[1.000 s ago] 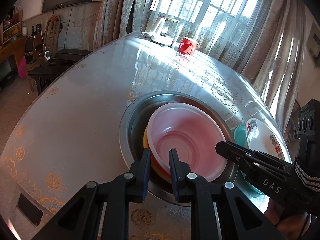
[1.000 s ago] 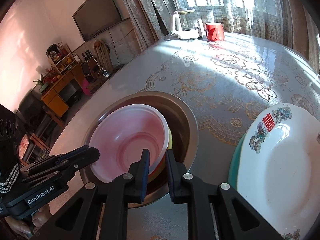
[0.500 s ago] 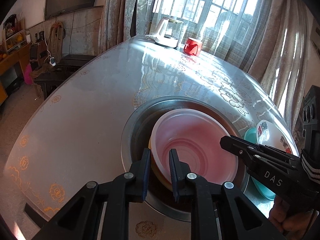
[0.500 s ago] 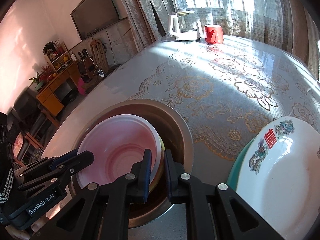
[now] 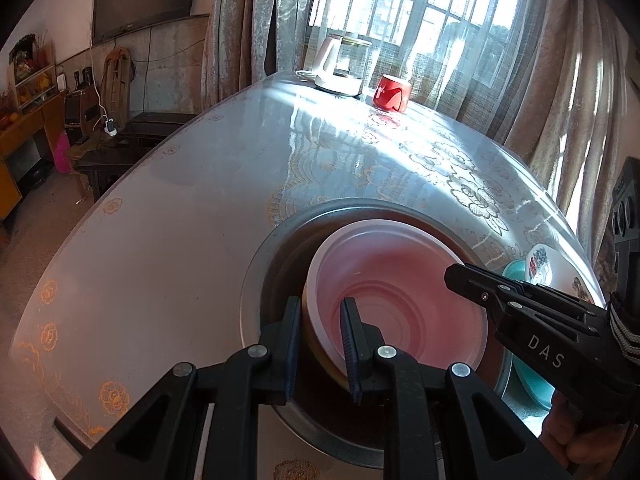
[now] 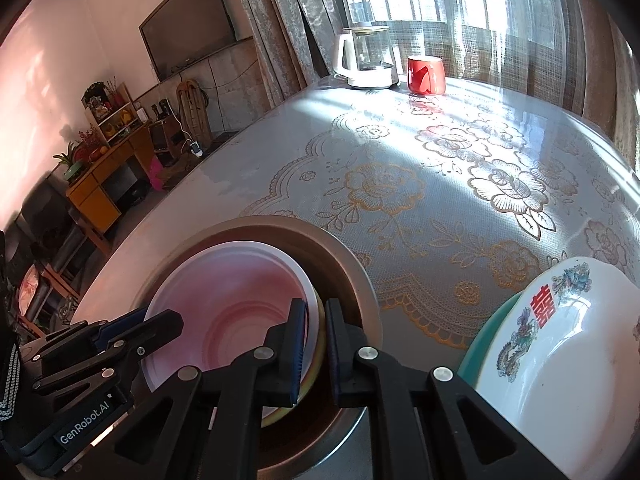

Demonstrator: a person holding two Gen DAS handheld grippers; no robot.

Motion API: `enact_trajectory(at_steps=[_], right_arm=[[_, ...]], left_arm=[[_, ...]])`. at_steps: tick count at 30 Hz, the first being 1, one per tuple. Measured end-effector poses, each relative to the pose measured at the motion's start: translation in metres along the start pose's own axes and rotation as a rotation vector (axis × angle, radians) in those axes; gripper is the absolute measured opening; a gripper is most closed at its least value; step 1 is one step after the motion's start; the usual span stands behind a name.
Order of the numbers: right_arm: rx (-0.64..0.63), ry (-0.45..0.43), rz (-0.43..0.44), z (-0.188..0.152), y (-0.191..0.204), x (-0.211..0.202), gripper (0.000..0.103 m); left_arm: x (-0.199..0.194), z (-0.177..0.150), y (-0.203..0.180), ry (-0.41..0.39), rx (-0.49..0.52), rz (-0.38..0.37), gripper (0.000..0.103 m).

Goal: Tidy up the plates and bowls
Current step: 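Open the left gripper and withdraw it from the red bowl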

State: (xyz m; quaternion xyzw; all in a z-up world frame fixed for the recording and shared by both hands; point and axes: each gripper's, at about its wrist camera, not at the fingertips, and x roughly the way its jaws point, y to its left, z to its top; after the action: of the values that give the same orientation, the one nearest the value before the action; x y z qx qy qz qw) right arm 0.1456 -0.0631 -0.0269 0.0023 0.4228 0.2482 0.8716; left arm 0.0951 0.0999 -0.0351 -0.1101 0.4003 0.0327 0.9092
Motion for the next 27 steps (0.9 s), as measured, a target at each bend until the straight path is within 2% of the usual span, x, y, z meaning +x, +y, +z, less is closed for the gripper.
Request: enact_trajectory(at_steps=[6,9,19,27], right_arm=[[0.039,0.007,0.028,0.001,-0.004,-0.002,0.011],[0.047,-0.006,0.027,0.001,-0.005,-0.006,0.021],[0.086,-0.039,0.043,-0.006,-0.008,-0.021,0.026],[0.101,-0.065,0.033,-0.011,-0.007,-0.032,0.029]], left_arm=[[0.001,-0.001,0.000,0.003,0.000,0.007,0.021],[0.000,-0.001,0.000,0.004,0.001,0.009,0.021],[-0.005,-0.004,-0.003,-0.007,0.007,0.018,0.021],[-0.013,-0.006,0.001,-0.030,-0.007,0.037,0.025]])
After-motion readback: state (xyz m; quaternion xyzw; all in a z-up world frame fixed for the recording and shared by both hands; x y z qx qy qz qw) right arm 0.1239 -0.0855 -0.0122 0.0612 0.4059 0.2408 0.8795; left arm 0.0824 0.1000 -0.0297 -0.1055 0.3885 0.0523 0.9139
